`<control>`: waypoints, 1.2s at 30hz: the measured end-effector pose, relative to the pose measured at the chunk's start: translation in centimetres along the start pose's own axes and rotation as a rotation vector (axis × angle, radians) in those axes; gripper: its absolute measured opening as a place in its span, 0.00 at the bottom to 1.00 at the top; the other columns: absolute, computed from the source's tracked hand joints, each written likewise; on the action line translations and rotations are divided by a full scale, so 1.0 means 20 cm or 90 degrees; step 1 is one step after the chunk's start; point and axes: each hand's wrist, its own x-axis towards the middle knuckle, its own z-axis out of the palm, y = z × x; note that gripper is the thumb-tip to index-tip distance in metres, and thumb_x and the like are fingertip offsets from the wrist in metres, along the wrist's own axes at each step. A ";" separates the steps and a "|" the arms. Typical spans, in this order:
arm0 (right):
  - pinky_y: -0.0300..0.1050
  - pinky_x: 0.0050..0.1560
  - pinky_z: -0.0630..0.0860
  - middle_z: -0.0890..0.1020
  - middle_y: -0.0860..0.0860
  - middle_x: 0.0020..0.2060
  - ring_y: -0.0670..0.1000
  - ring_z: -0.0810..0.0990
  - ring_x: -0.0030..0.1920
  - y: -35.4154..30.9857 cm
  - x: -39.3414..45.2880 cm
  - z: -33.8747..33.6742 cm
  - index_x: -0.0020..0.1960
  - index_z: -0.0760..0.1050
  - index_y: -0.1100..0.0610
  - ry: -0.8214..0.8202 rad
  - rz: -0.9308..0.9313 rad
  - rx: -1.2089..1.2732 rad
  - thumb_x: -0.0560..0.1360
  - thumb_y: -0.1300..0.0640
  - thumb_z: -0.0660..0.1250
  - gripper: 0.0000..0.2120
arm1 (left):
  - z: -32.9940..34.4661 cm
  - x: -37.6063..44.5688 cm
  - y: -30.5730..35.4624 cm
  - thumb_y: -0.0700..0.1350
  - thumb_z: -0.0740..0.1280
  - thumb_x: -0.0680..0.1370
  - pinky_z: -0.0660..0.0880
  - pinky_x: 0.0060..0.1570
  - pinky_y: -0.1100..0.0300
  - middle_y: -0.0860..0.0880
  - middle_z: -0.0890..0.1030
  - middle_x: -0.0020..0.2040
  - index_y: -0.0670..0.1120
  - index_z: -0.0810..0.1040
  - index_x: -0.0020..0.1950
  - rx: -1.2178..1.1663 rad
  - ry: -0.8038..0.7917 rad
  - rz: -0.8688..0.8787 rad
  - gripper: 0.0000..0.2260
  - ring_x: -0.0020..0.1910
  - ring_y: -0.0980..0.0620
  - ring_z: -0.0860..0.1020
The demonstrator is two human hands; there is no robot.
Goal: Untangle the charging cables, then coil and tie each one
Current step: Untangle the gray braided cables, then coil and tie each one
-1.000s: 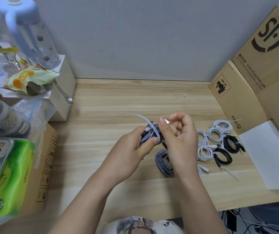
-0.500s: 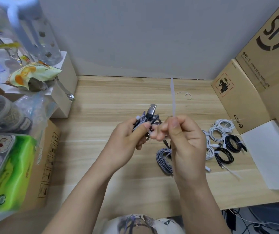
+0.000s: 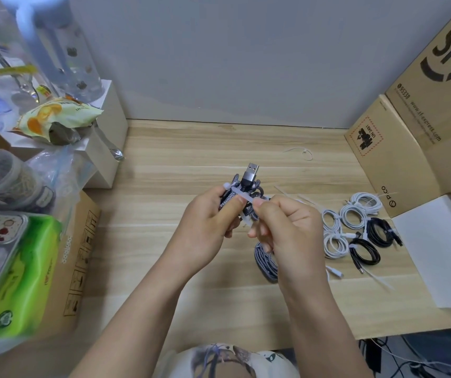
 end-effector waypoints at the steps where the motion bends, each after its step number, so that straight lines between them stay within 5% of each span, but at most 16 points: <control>1: 0.35 0.24 0.61 0.70 0.56 0.21 0.50 0.64 0.24 0.00 0.00 0.00 0.21 0.68 0.54 -0.001 0.003 -0.002 0.66 0.53 0.65 0.16 | 0.00 0.00 0.00 0.39 0.59 0.80 0.63 0.26 0.71 0.56 0.68 0.24 0.48 0.73 0.38 0.004 -0.001 0.002 0.12 0.25 0.59 0.65; 5: 0.35 0.24 0.61 0.69 0.49 0.18 0.52 0.66 0.27 0.01 0.01 0.01 0.20 0.68 0.53 -0.009 0.004 0.000 0.66 0.53 0.65 0.16 | 0.00 0.00 0.00 0.40 0.60 0.80 0.63 0.26 0.71 0.56 0.68 0.24 0.48 0.72 0.37 0.013 0.000 0.005 0.11 0.26 0.59 0.65; 20: 0.38 0.25 0.61 0.69 0.53 0.21 0.51 0.64 0.25 0.02 0.01 0.02 0.22 0.70 0.54 -0.017 -0.012 0.003 0.67 0.53 0.65 0.16 | -0.01 0.01 -0.01 0.42 0.61 0.80 0.64 0.28 0.69 0.55 0.68 0.27 0.45 0.72 0.39 0.048 0.007 0.003 0.09 0.29 0.55 0.66; 36: 0.35 0.25 0.63 0.71 0.47 0.17 0.51 0.67 0.27 0.03 0.01 0.02 0.20 0.70 0.52 -0.022 -0.006 -0.008 0.67 0.54 0.64 0.17 | 0.00 0.00 0.00 0.43 0.61 0.79 0.63 0.27 0.70 0.55 0.68 0.27 0.46 0.71 0.38 0.055 0.010 -0.003 0.10 0.28 0.56 0.66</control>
